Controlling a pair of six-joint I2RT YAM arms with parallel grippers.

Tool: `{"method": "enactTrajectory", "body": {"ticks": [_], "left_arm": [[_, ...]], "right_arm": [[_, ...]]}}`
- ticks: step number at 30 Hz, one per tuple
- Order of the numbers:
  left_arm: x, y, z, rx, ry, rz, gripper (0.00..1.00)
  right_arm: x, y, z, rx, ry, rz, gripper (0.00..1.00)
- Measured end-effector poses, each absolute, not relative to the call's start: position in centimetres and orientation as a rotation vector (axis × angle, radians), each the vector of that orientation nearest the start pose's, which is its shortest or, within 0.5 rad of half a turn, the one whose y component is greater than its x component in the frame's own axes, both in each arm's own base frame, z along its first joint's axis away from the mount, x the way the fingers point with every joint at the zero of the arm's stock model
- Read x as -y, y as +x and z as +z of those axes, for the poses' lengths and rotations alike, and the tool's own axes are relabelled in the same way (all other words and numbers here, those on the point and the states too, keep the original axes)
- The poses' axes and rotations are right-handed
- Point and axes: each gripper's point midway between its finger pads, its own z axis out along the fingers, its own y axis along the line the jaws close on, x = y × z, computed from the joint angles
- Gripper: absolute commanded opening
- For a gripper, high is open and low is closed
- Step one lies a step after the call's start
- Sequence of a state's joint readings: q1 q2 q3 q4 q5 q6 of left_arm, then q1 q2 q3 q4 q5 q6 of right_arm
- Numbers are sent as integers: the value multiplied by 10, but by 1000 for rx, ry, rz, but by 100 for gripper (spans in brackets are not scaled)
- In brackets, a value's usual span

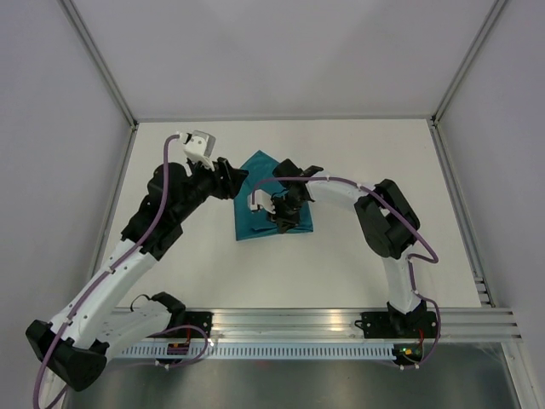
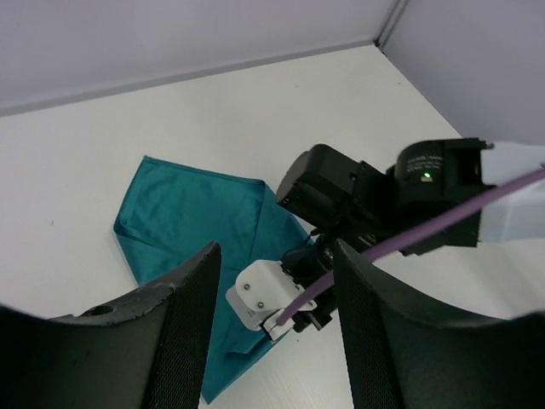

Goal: Fold the napkin, place the utensils inside, and roll it up
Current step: Roll the napkin with the utensil

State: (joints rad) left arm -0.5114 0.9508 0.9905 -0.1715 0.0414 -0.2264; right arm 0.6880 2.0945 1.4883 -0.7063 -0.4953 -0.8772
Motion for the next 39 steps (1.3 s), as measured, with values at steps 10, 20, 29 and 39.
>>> {"method": "enactTrajectory", "body": {"ticks": [10, 20, 29, 39], "left_arm": [[234, 251, 338, -1537, 561, -582, 62], [281, 235, 296, -1521, 849, -442, 55], [294, 237, 227, -1554, 1050, -327, 55], [320, 240, 155, -1640, 1215, -276, 58]], "right_arm": [[-287, 296, 9, -1953, -2004, 746, 18], [-270, 294, 9, -2037, -1972, 860, 18], [-257, 288, 10, -2148, -1928, 979, 17], [-246, 273, 11, -2272, -1899, 1100, 17]]}}
